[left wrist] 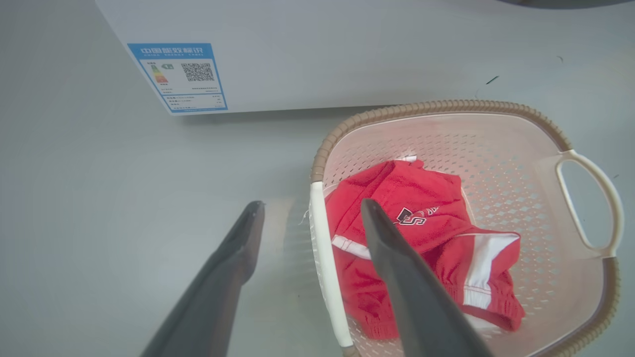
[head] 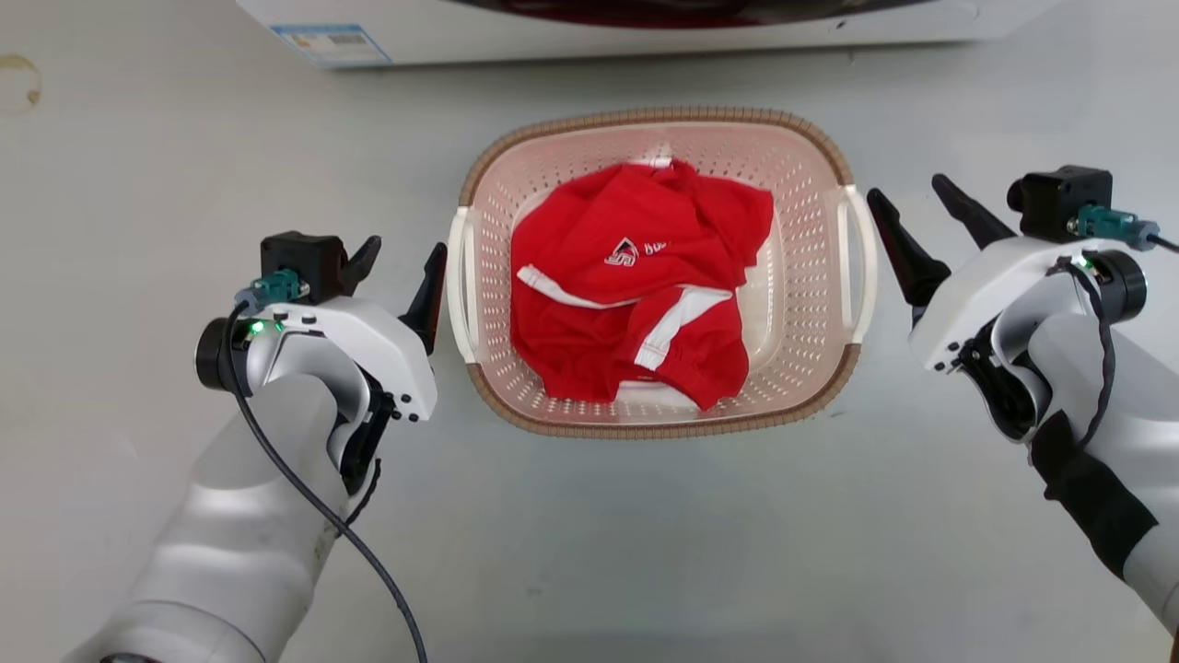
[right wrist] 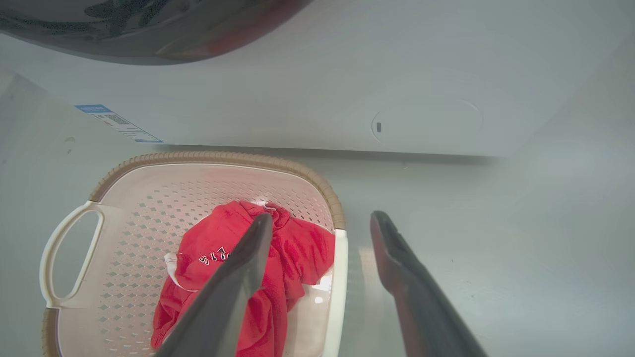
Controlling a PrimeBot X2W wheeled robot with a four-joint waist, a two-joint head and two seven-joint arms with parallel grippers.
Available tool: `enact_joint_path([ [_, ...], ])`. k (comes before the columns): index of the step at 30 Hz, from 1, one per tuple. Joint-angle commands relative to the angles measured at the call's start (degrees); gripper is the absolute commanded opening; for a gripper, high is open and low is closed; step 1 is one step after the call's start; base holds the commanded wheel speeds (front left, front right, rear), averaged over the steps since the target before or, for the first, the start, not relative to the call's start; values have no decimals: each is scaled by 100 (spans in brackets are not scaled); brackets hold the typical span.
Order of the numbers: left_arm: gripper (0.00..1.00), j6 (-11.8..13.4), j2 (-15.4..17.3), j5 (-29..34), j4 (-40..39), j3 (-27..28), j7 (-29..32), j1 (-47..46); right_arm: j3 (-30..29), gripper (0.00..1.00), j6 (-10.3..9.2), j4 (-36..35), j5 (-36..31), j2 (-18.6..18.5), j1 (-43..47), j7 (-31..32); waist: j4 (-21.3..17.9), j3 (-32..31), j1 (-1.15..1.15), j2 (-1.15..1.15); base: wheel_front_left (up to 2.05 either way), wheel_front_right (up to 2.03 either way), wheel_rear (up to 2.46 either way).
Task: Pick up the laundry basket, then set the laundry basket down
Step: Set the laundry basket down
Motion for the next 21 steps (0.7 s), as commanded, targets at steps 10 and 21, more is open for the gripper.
enact_joint_path([
  [10,100,124,133,683,-449,1009,-60,1078,-448,100,-21,-440,-394,-63,1002,-78,-26,-1377,0,0,0,0,0],
  [21,100,133,219,1375,-989,1623,-60,2095,-836,100,-21,-1060,-840,-132,1738,-78,-93,-2528,0,0,0,0,0],
])
